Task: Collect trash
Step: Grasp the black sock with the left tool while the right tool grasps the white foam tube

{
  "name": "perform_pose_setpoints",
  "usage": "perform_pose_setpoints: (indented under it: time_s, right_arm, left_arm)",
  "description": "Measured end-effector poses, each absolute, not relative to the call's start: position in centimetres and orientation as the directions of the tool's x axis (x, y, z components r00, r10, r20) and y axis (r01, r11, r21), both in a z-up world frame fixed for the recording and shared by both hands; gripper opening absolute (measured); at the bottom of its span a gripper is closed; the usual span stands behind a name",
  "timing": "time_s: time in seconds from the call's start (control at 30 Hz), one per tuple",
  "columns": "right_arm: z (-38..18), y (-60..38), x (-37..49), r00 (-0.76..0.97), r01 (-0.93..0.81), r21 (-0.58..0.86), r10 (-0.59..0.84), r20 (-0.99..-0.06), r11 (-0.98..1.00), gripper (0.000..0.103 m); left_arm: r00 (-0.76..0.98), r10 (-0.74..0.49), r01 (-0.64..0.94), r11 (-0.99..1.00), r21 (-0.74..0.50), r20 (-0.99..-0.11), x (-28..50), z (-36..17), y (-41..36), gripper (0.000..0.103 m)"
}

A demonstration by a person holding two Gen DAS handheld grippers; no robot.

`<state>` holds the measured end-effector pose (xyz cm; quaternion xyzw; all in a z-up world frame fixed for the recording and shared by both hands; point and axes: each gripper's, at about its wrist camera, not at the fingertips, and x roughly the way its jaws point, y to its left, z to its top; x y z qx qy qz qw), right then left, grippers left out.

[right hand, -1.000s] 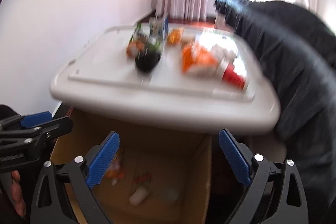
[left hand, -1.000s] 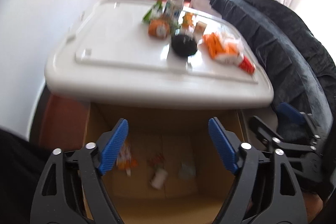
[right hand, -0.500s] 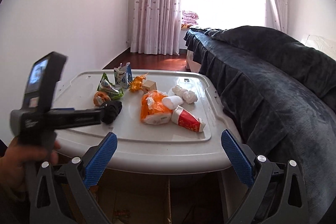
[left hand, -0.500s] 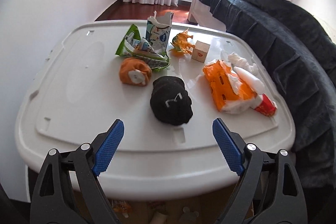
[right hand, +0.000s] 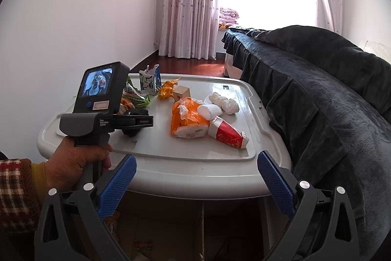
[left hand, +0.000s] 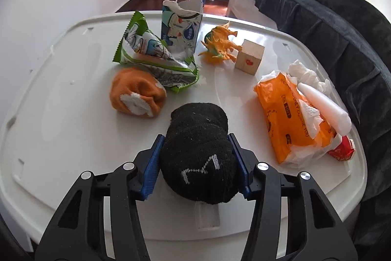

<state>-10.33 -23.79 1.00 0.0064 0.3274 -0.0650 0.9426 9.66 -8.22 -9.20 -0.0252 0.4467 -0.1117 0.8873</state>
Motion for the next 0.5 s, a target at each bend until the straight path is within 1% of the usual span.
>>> perform_pose_setpoints:
  time_s: [0.1, 0.3, 0.5]
  right_arm:
    - [0.8, -23.8, -10.0, 0.774, 0.130, -0.047, -0.131, -0.620, 0.990, 0.098]
    - [0.5, -25.1, -7.2, 0.750, 0.157, -0.063, -0.160, -0.642, 0.986, 0.098]
    - [-1.7, -27.9, -0.5, 0.694, 0.185, -0.195, -0.268, -0.668, 0.963, 0.098]
  left_arm:
    - [0.587, -0.223, 0.196, 0.972, -0.131, -0.778, 9.4, -9.0, -8.0, 0.044]
    - [0.596, -0.230, 0.220, 0.968, -0.119, -0.769, 6.8, -7.6, -6.1, 0.044]
    - [0.620, -0.279, 0.236, 0.958, -0.166, -0.733, 4.1, -5.4, -4.5, 0.044]
